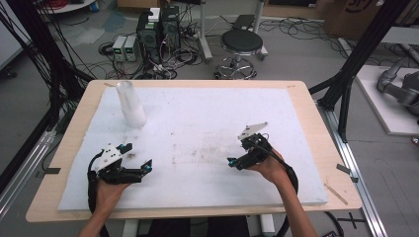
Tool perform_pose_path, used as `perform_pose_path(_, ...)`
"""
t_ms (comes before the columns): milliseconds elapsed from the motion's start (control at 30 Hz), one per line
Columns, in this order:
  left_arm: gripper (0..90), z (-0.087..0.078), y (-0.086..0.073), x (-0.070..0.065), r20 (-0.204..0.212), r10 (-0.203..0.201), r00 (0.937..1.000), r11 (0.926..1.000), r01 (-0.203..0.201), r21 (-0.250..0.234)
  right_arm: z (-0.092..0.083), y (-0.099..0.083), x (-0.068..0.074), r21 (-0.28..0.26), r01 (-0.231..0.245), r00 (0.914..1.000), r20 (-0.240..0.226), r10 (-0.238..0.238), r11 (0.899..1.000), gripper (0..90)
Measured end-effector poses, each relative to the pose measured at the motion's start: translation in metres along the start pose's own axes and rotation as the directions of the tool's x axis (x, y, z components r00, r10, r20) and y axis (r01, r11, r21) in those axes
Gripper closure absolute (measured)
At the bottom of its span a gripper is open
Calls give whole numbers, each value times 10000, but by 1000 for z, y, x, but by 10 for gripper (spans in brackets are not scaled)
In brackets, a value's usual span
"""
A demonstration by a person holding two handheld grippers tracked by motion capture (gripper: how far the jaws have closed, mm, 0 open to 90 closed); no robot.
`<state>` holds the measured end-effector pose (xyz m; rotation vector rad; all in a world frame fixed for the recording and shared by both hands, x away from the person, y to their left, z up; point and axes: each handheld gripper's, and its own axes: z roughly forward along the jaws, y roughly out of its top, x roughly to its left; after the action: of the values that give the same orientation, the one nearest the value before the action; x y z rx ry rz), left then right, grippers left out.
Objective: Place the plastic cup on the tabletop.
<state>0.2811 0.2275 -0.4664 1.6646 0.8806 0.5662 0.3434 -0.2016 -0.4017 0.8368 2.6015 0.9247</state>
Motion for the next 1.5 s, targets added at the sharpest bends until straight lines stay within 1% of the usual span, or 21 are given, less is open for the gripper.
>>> perform_pose_path(133, 23, 0, 0, 0, 34, -50, 10000, 10000, 50, -38, -10, -14, 3, -872, -346, 9994, 65, 353, 9956, 136)
perform_pose_path(200, 23, 0, 0, 0, 68, -20, 10000, 10000, 21, -25, -16, -23, 4, -1440, -542, 9985, -13, 546, 9881, 136)
perform_pose_path(267, 23, 0, 0, 0, 78, -12, 10000, 10000, 12, -26, -20, -31, 5, -1922, -456, 9987, 124, 489, 9803, 137)
perform_pose_path(300, 23, 0, 0, 0, 67, -6, 10000, 10000, 7, -18, -22, -36, 7, -2203, -484, 9985, 156, 531, 9742, 141)
perform_pose_path(367, 23, 0, 0, 0, 68, 18, 10000, 10000, -18, 5, -25, -46, 7, -2831, -504, 9975, 343, 626, 9578, 142)
perform_pose_path(433, 23, 0, 0, -1, 44, 6, 10000, 10000, -6, -13, -27, -56, 7, -3464, -633, 9949, 513, 863, 9360, 142)
perform_pose_path(500, 23, 0, 0, -1, 46, 19, 10000, 10000, -19, -41, -28, -66, 6, -3948, -904, 9904, 610, 1242, 9143, 142)
perform_pose_path(567, 23, 0, 0, 0, 44, 20, 10000, 10000, -20, -62, -28, -72, 5, -4173, -988, 9870, 746, 1424, 9034, 142)
perform_pose_path(600, 23, -1, 0, 0, 39, -36, 10000, 10000, 37, -86, -28, -75, 5, -4225, -1089, 9854, 733, 1537, 8998, 144)
perform_pose_path(667, 23, -1, -1, 0, 39, -40, 10000, 9999, 41, -101, -27, -80, 4, -4327, -1071, 9830, 891, 1607, 8952, 144)
perform_pose_path(800, 23, -1, -1, 1, 175, -26, 9998, 9999, 28, -114, -24, -90, 1, -4558, -1323, 9776, 868, 1919, 8802, 145)
perform_pose_path(833, 23, -1, -1, 1, 177, -45, 9998, 9999, 47, -118, -22, -91, 0, -4580, -1371, 9753, 928, 2006, 8783, 145)
perform_pose_path(933, 23, -1, 0, 1, 202, -58, 9998, 10000, 59, -52, -19, -95, -1, -4508, -1482, 9701, 1067, 2180, 8803, 145)
perform_pose_path(1033, 23, 0, 0, 1, 168, -22, 9999, 10000, 22, -8, -18, -96, -2, -4516, -1637, 9674, 1007, 2324, 8771, 146)
perform_pose_path(1100, 23, 0, 0, 1, 169, -14, 9999, 10000, 13, 29, -16, -97, -3, -4412, -1550, 9685, 1086, 2240, 8839, 146)
perform_pose_path(1167, 23, 0, 0, 1, 156, 0, 9999, 10000, 0, -34, -16, -98, -4, -4389, -1653, 9672, 1030, 2322, 8832, 147)
perform_pose_path(1200, 23, 0, 0, 0, 143, -4, 9999, 10000, 5, -64, -16, -97, -5, -4423, -1722, 9658, 1001, 2393, 8802, 147)
perform_pose_path(1267, 23, -1, 0, 0, 176, 43, 9998, 10000, -41, -86, -16, -98, -6, -4438, -1792, 9655, 922, 2437, 8780, 148)
perform_pose_path(1300, 23, -1, -1, 0, 168, 47, 9998, 9999, -45, -98, -16, -98, -6, -4491, -1895, 9626, 905, 2554, 8732, 148)
perform_pose_path(1400, 23, -1, -1, 0, 164, 39, 9999, 9999, -37, -117, -17, -99, -7, -4479, -1955, 9625, 828, 2582, 8725, 148)
perform_pose_path(1500, 23, -1, -1, 0, 218, 90, 9997, 9999, -87, -131, -17, -100, -6, -4538, -1921, 9621, 878, 2582, 8702, 148)
